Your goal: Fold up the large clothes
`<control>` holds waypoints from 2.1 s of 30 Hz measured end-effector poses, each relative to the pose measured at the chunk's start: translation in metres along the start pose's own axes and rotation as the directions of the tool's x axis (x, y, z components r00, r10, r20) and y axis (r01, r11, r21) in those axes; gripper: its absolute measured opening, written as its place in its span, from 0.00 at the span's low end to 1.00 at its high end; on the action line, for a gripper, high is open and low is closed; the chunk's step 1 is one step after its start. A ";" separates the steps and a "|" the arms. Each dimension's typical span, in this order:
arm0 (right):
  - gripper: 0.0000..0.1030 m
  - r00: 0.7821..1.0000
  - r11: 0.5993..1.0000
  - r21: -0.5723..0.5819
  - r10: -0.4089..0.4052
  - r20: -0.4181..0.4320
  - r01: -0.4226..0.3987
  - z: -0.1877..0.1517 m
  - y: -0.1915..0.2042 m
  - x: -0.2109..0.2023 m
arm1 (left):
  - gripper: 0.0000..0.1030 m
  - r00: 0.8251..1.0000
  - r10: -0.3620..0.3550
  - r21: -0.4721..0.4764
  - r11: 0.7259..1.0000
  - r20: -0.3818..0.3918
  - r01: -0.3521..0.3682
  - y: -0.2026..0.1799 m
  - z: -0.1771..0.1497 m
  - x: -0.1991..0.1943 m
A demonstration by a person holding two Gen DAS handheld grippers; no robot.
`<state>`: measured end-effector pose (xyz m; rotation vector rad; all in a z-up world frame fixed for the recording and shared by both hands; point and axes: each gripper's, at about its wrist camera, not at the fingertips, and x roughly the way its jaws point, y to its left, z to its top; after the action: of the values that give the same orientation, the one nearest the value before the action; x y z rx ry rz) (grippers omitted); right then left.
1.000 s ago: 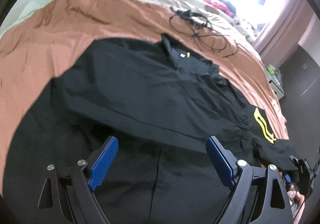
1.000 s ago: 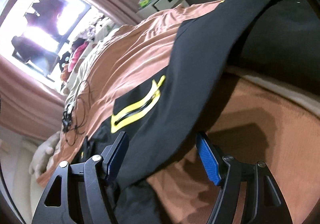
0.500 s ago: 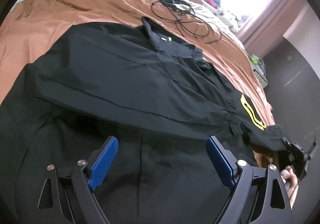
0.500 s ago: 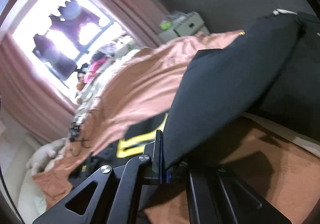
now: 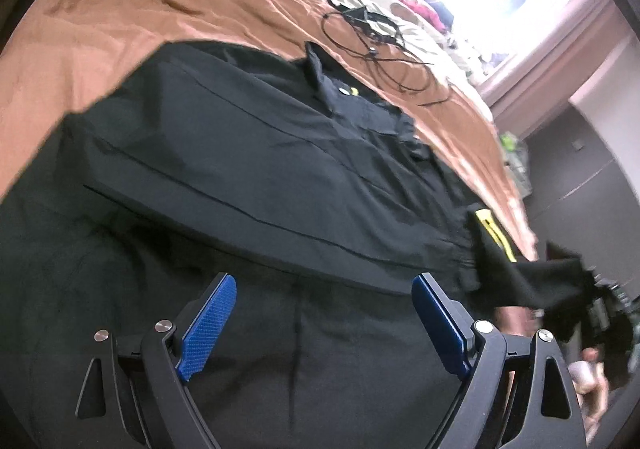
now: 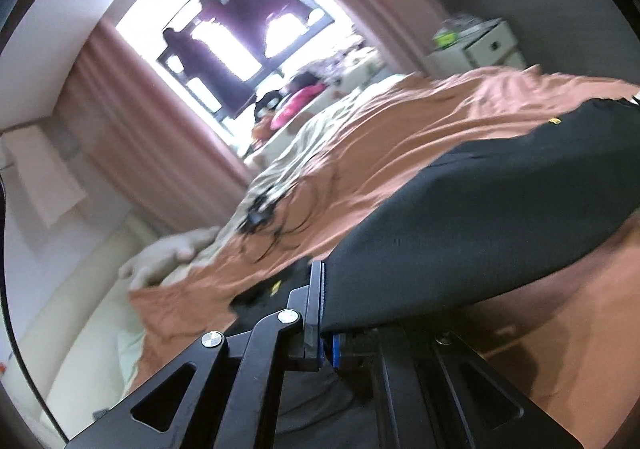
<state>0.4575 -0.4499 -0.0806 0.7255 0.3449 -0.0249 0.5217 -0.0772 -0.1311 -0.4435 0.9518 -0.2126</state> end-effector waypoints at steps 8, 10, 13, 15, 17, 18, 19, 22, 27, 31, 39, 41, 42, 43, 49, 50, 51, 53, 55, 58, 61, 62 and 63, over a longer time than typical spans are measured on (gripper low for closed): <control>0.04 0.983 0.996 -0.068 0.051 -0.178 -0.064 -0.054 0.039 0.059 | 0.88 1.000 0.001 -0.005 1.000 -0.005 -0.001 0.009 0.005 0.001; 0.04 0.972 0.993 -0.097 0.035 -0.234 -0.059 -0.069 0.043 0.073 | 0.88 1.000 0.008 -0.016 1.000 0.000 -0.008 0.011 0.008 0.000; 0.10 0.922 0.996 -0.085 -0.068 -0.382 0.038 -0.087 0.036 0.095 | 0.88 1.000 -0.010 -0.044 0.999 0.002 0.010 0.015 0.011 -0.002; 0.32 0.906 0.998 -0.032 -0.057 -0.419 0.048 -0.092 0.028 0.092 | 0.88 1.000 -0.019 -0.052 0.998 0.006 0.019 0.015 0.011 -0.004; 0.74 0.917 0.998 0.032 -0.039 -0.396 0.056 -0.093 0.021 0.073 | 0.88 1.000 -0.021 -0.049 0.999 0.012 0.022 0.014 0.010 -0.006; 0.78 0.926 0.997 0.054 -0.035 -0.376 0.060 -0.091 0.019 0.061 | 0.88 1.000 -0.024 -0.045 0.999 0.013 0.024 0.012 0.010 -0.006; 0.82 0.934 0.995 0.069 -0.038 -0.356 0.067 -0.088 0.017 0.049 | 0.88 1.000 -0.028 -0.037 0.999 0.014 0.028 0.010 0.009 -0.007; 0.82 0.948 0.993 0.104 -0.021 -0.318 0.057 -0.081 0.011 0.022 | 0.88 0.999 -0.032 -0.024 0.999 0.019 0.033 0.006 0.008 -0.008; 0.82 0.970 0.972 0.209 -0.060 -0.235 0.111 -0.074 -0.032 -0.022 | 0.88 0.999 -0.037 -0.022 0.999 0.014 0.038 0.005 0.006 -0.008; 0.82 0.983 0.928 0.339 -0.110 -0.147 0.155 -0.064 -0.075 -0.048 | 0.88 0.999 -0.050 -0.029 0.998 0.011 0.050 0.003 0.004 -0.008; 0.83 0.979 0.828 0.526 -0.123 -0.165 0.192 -0.066 -0.133 -0.031 | 0.88 1.000 -0.024 -0.024 0.999 -0.004 0.024 0.005 0.004 -0.002; 0.83 0.981 0.827 0.529 -0.135 -0.142 0.190 -0.060 -0.140 -0.028 | 0.88 1.000 -0.018 -0.034 0.999 -0.001 0.018 0.009 0.006 -0.003; 0.83 0.981 0.826 0.529 -0.157 -0.118 0.196 -0.054 -0.146 -0.024 | 0.88 1.000 -0.016 -0.039 0.999 0.002 0.017 0.010 0.007 -0.004; 0.83 0.979 0.820 0.536 -0.176 -0.100 0.202 -0.052 -0.151 -0.021 | 0.88 1.000 -0.016 -0.047 0.999 0.006 0.017 0.013 0.009 -0.007; 0.14 0.977 0.859 0.467 -0.170 -0.127 0.210 -0.029 -0.146 0.012 | 0.88 0.997 0.002 -0.046 0.999 0.078 0.002 0.027 0.020 -0.038; 0.12 0.980 0.889 0.411 -0.174 -0.101 0.200 -0.020 -0.131 0.010 | 0.88 0.997 -0.002 -0.055 0.998 0.083 0.007 0.031 0.022 -0.042; 0.12 0.985 0.923 0.344 -0.159 -0.070 0.173 -0.007 -0.107 0.009 | 0.88 0.996 -0.010 -0.072 0.997 0.088 0.016 0.037 0.023 -0.045; 0.11 0.991 0.952 0.275 -0.127 -0.045 0.134 0.011 -0.079 0.009 | 0.88 0.995 -0.011 -0.105 0.994 0.097 0.022 0.047 0.025 -0.050; 0.11 0.995 0.979 0.178 -0.097 -0.032 0.101 0.028 -0.035 0.014 | 0.88 0.994 -0.007 -0.132 0.991 0.105 0.021 0.056 0.026 -0.054; 0.11 0.998 0.997 0.056 -0.059 -0.024 0.060 0.043 0.023 0.021 | 0.88 0.994 0.000 -0.148 0.989 0.109 0.016 0.068 0.030 -0.060; 0.11 0.999 0.998 -0.058 -0.033 -0.017 0.032 0.051 0.074 0.029 | 0.88 0.990 0.009 -0.191 0.982 0.142 0.018 0.085 0.034 -0.072; 0.11 1.000 0.995 -0.092 -0.027 -0.015 0.025 0.051 0.091 0.032 | 0.88 0.989 0.011 -0.207 0.978 0.149 0.020 0.090 0.035 -0.074; 0.11 1.000 0.991 -0.129 -0.020 -0.015 0.018 0.051 0.104 0.029 | 0.88 0.988 0.010 -0.222 0.975 0.154 0.025 0.095 0.035 -0.076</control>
<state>0.5143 -0.4021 0.0127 0.5947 0.3661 -0.0145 0.5054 0.0450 -0.1007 -0.6614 0.8249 -0.0761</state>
